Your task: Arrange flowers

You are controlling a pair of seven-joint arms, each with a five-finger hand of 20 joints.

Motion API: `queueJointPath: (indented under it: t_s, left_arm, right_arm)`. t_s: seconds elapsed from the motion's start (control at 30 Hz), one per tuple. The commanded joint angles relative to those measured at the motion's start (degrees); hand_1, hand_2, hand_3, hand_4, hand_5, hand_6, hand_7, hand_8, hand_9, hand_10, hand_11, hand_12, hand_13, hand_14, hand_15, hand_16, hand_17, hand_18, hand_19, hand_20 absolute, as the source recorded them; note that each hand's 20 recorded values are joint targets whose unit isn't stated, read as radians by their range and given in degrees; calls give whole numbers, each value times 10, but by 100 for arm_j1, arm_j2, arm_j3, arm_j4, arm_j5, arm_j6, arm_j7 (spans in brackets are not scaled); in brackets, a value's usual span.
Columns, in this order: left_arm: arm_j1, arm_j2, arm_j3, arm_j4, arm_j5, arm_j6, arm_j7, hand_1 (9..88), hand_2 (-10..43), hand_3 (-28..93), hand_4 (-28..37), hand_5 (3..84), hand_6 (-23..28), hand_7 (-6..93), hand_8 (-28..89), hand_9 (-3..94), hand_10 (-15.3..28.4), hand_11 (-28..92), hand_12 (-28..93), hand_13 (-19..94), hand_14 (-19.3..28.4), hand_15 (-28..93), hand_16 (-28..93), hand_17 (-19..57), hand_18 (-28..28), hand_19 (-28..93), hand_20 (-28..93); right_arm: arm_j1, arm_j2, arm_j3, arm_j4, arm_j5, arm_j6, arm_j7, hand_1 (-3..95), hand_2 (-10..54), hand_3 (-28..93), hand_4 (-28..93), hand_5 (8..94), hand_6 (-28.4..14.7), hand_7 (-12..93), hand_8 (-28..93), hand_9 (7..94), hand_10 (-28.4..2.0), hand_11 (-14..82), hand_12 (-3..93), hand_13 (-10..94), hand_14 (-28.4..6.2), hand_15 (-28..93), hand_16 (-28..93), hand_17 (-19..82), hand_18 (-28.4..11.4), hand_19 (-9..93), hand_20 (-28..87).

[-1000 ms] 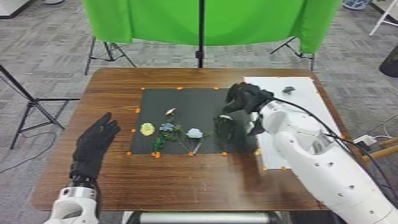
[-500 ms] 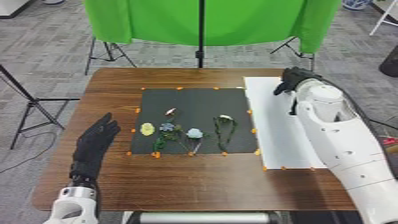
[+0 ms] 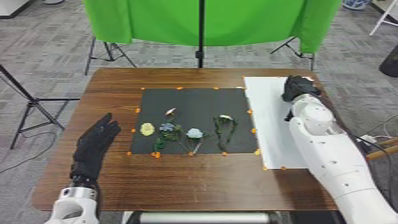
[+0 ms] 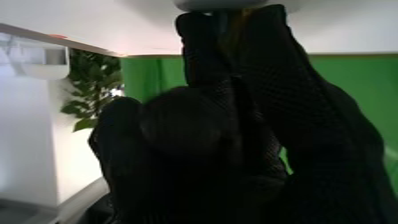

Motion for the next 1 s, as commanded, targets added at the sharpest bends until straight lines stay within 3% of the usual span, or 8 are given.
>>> queueJointPath:
  t_s: [0.03, 0.23, 0.43, 0.73, 0.83, 1.0]
  left_arm:
    - [82, -62, -7, 25, 13, -30, 16, 274, -77, 648, -177, 388, 26, 75, -58, 395, 101, 100, 140, 322, 138, 91, 43, 59, 137, 15, 189]
    - [103, -49, 10, 16, 31, -75, -1, 273, -77, 648, -178, 388, 26, 75, -58, 396, 102, 99, 141, 323, 139, 91, 43, 59, 137, 16, 190]
    - [55, -27, -3, 23, 31, -65, -13, 273, -77, 648, -178, 389, 26, 75, -59, 395, 102, 98, 141, 321, 138, 90, 43, 59, 136, 16, 189]
    - [-1, -22, 25, 44, 38, -118, -32, 273, -78, 649, -178, 389, 26, 74, -58, 396, 101, 98, 141, 322, 138, 90, 43, 58, 137, 16, 190]
    - [9, -40, 25, 79, 19, -277, 22, 268, -82, 654, -176, 389, 26, 74, -59, 395, 102, 98, 141, 321, 138, 90, 43, 58, 137, 15, 189]
    - [38, -27, 27, 57, 29, -213, -31, 255, -84, 662, -180, 387, 25, 72, -58, 395, 102, 95, 140, 319, 139, 89, 43, 57, 137, 14, 189]
  right_arm:
    - [-334, 397, -250, -340, 636, 641, -10, 659, -95, 533, -175, 764, 5, 241, 46, 901, -108, 52, 325, 898, -24, 647, 312, 668, -113, 932, 583]
    - [-724, 1194, -600, -2029, 1805, 610, 225, 652, -95, 545, -168, 770, 2, 238, 53, 906, -106, 52, 331, 901, -22, 645, 317, 675, -112, 932, 587]
    - [-1342, 1599, -862, -3402, 2354, 127, -19, 648, -95, 549, -165, 770, 2, 236, 56, 907, -106, 50, 333, 900, -21, 646, 321, 675, -111, 932, 591]
    - [-1634, 1510, -1436, -3744, 2487, -413, -311, 642, -95, 548, -161, 770, 3, 233, 59, 904, -109, 50, 337, 895, -20, 647, 326, 673, -111, 932, 598]
    - [-1696, 1490, -1492, -3672, 2412, -487, -325, 636, -95, 548, -161, 768, 5, 236, 62, 898, -112, 49, 341, 889, -21, 651, 328, 669, -110, 932, 601]
    - [-1857, 1457, -1371, -3631, 2389, -432, -287, 630, -95, 549, -163, 759, 8, 243, 64, 886, -114, 47, 343, 882, -23, 655, 330, 665, -111, 932, 604]
